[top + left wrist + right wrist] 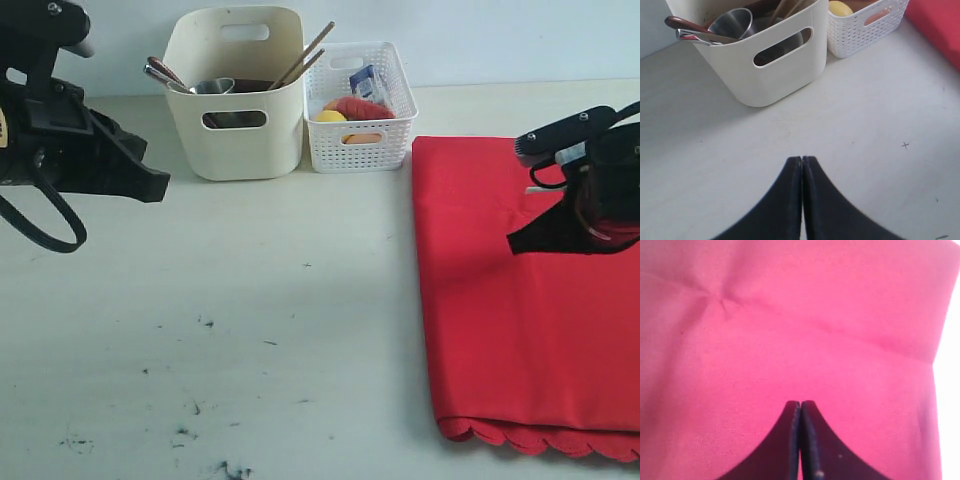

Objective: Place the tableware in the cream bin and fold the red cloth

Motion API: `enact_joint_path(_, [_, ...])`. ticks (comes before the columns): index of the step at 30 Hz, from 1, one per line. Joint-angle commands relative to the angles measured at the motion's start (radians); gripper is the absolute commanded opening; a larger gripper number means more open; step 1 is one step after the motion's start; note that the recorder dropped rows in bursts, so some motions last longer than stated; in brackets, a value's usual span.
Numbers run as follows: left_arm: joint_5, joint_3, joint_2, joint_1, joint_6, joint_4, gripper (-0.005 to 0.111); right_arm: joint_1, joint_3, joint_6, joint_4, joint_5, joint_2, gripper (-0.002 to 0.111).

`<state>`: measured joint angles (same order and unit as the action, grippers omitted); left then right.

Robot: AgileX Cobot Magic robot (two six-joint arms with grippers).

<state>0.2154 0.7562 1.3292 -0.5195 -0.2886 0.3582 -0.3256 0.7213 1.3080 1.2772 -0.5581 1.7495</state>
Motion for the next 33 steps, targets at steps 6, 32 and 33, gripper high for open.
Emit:
enact_joint_path(6, [0.015, -0.002, -0.01, -0.001, -0.006, -0.018, 0.003, 0.199, -0.004, 0.125, 0.13, 0.319, 0.121, 0.0])
enact_joint_path(32, [0.029, -0.002, -0.01, -0.001, -0.004, -0.022, 0.003, 0.251, 0.163, 0.134, 0.087, 0.331, 0.096, 0.0])
enact_joint_path(33, [0.033, -0.002, -0.01, -0.001, -0.004, -0.022, 0.003, 0.251, 0.15, 0.134, 0.087, 0.273, 0.084, 0.0])
